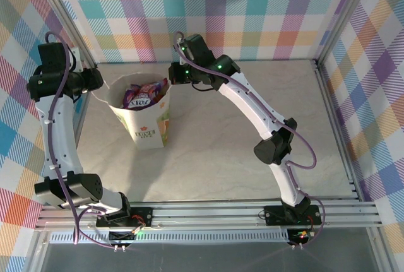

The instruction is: Place the snacks into the paper bag

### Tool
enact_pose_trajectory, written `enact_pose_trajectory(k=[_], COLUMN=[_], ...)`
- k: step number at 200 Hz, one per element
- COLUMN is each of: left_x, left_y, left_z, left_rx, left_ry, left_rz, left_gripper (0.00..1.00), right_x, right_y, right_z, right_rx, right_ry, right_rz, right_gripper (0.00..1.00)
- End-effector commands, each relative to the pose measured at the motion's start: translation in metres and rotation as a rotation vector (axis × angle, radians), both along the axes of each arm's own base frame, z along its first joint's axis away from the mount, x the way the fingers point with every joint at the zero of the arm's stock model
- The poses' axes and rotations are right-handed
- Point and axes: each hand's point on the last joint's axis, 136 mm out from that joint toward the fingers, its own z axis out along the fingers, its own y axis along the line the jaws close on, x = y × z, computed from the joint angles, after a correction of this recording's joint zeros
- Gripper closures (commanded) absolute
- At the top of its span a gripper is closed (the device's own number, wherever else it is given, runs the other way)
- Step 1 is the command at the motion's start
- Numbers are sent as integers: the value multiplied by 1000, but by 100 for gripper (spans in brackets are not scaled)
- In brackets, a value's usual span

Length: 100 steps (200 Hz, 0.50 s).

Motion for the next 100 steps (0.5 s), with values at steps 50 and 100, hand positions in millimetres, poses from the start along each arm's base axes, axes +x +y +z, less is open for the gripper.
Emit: enact_pose_trajectory(k=[50, 100], left_x=[14, 40], left_y=[-36, -112], left_z=[23, 65], left_rx=[-50, -64], left_ry=[-50, -136], left_rz=[-130, -314], left_gripper=[100, 100], right_x=[1, -3], right_y=[-1, -17], right_z=[44, 78], right_rx=[66, 83], right_ry=[-110, -188], right_rz=[42, 52], right_gripper=[100, 100])
